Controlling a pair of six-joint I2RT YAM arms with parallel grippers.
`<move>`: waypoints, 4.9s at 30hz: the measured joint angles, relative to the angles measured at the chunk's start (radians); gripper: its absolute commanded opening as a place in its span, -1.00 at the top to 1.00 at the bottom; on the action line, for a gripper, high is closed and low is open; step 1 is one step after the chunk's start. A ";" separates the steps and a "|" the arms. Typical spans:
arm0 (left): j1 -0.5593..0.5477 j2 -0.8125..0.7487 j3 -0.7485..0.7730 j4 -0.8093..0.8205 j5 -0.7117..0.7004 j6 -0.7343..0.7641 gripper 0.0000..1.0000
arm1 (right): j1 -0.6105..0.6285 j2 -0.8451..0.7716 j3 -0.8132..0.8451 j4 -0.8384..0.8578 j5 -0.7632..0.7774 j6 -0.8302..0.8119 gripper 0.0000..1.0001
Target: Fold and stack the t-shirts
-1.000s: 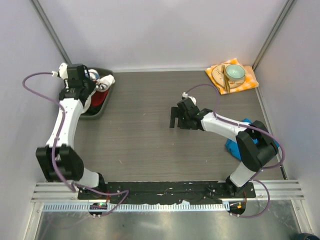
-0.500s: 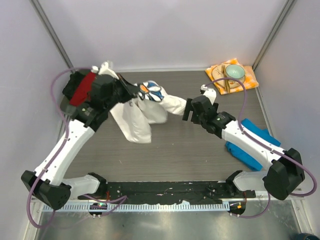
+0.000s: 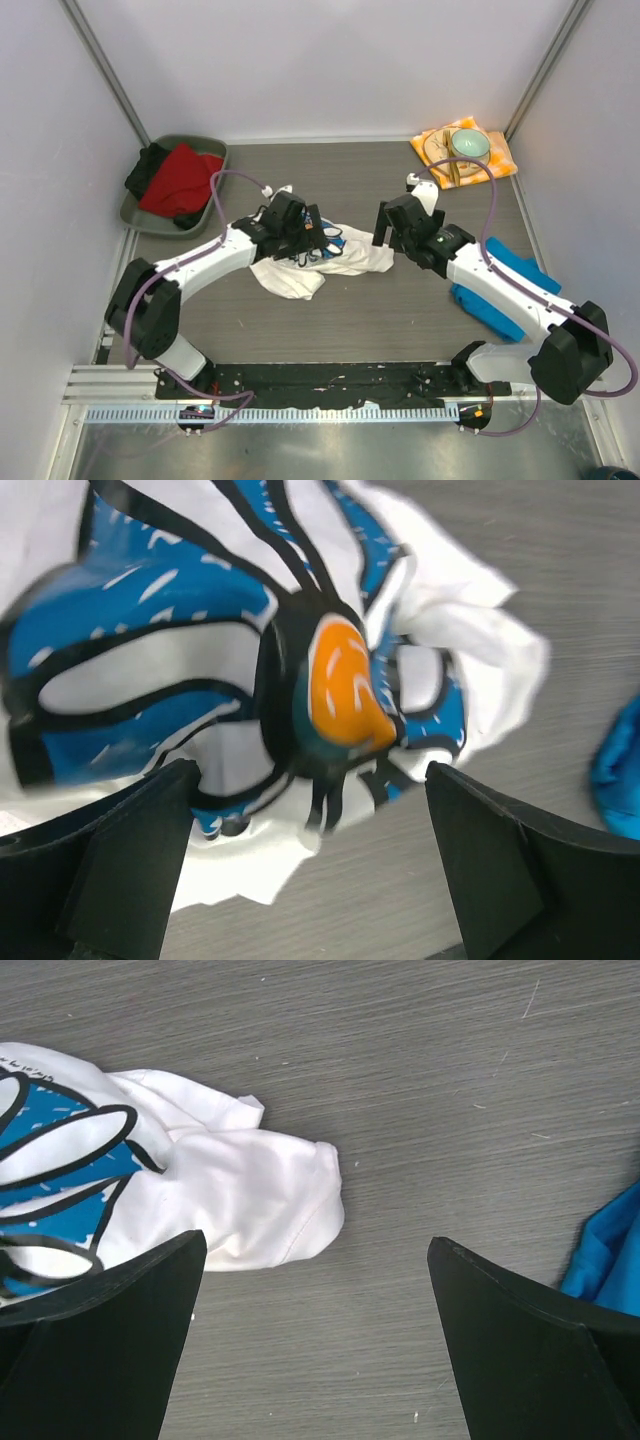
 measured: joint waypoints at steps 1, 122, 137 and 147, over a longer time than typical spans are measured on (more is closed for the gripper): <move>-0.003 -0.025 0.011 -0.002 -0.006 0.000 -1.00 | 0.000 -0.003 0.000 -0.001 -0.007 -0.002 -0.98; -0.165 -0.201 -0.332 -0.001 -0.298 -0.111 1.00 | 0.046 0.659 0.351 0.080 -0.164 -0.105 -0.09; -0.165 -0.198 -0.342 0.000 -0.298 -0.108 1.00 | 0.026 0.781 0.468 0.088 -0.149 -0.112 -0.08; -0.165 -0.198 -0.352 0.000 -0.298 -0.108 1.00 | 0.026 0.778 0.430 0.140 -0.142 -0.111 0.02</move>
